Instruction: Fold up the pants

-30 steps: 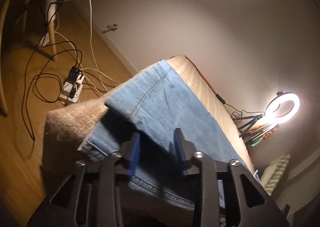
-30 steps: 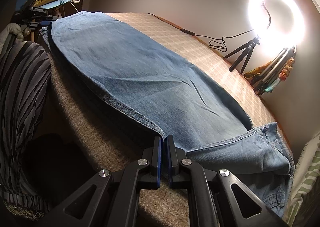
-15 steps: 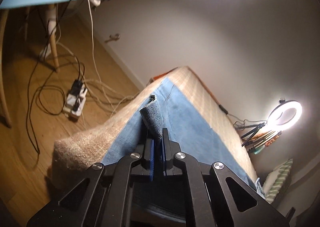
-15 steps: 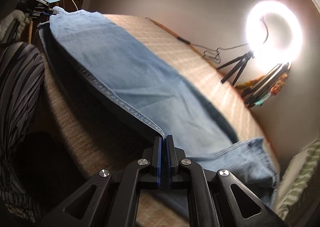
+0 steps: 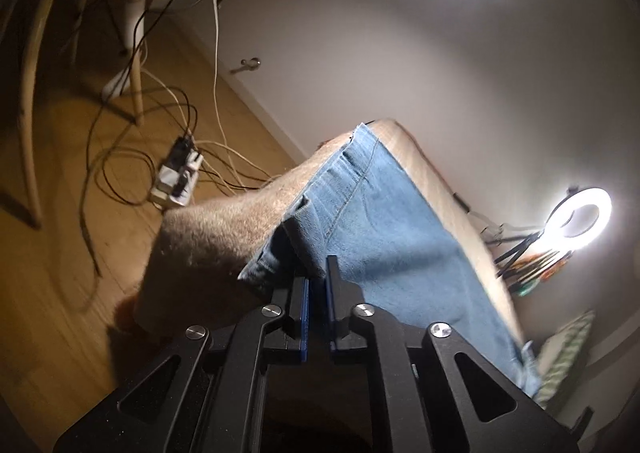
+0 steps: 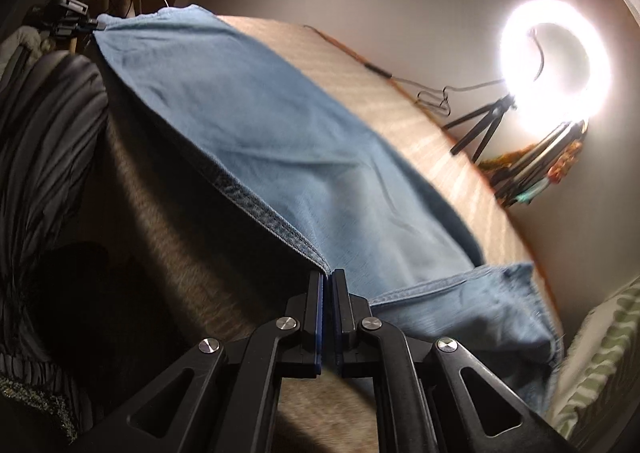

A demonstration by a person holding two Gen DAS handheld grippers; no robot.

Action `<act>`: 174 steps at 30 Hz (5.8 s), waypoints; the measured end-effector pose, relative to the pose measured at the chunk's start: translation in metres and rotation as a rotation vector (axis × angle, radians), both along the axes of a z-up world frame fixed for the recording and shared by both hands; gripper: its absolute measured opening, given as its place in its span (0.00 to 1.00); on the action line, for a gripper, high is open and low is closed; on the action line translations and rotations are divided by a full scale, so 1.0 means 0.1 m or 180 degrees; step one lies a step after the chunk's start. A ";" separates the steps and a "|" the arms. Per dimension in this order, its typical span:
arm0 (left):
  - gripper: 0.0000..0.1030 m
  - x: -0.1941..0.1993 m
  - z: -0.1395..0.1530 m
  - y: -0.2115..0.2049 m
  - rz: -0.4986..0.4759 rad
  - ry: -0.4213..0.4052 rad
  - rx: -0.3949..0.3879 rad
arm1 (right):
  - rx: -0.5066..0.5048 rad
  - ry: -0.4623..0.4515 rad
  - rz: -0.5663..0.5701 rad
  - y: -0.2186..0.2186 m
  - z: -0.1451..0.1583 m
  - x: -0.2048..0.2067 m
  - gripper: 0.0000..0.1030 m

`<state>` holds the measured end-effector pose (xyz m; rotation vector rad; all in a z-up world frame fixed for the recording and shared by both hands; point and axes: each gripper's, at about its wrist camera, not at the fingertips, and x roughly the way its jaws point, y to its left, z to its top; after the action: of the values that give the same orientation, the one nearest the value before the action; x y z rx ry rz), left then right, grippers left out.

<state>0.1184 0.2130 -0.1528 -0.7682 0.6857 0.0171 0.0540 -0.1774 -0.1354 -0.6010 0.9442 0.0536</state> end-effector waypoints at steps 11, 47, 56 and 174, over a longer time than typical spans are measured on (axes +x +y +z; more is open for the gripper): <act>0.30 0.06 0.79 -0.36 -0.0477 -0.0189 0.0702 | 0.0704 -0.0069 -0.0397 -0.21 0.17 -0.04 0.29; 0.48 0.71 0.47 -5.11 -0.4160 0.0225 0.0453 | 0.1261 0.0026 -0.3151 -3.43 0.35 1.94 0.76; 0.48 0.62 0.33 -5.32 -0.4259 0.0260 0.0356 | 0.0994 0.0243 -0.3422 -3.63 0.02 2.16 0.67; 0.32 0.61 0.77 -1.26 -0.1324 0.0196 0.1179 | 0.2585 -0.0374 -0.3268 -5.27 0.42 -0.21 0.83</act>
<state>0.1792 0.0866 -0.0762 -0.2619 0.8612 -0.2066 0.0333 -0.7042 -0.0937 0.6537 0.9273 -0.4921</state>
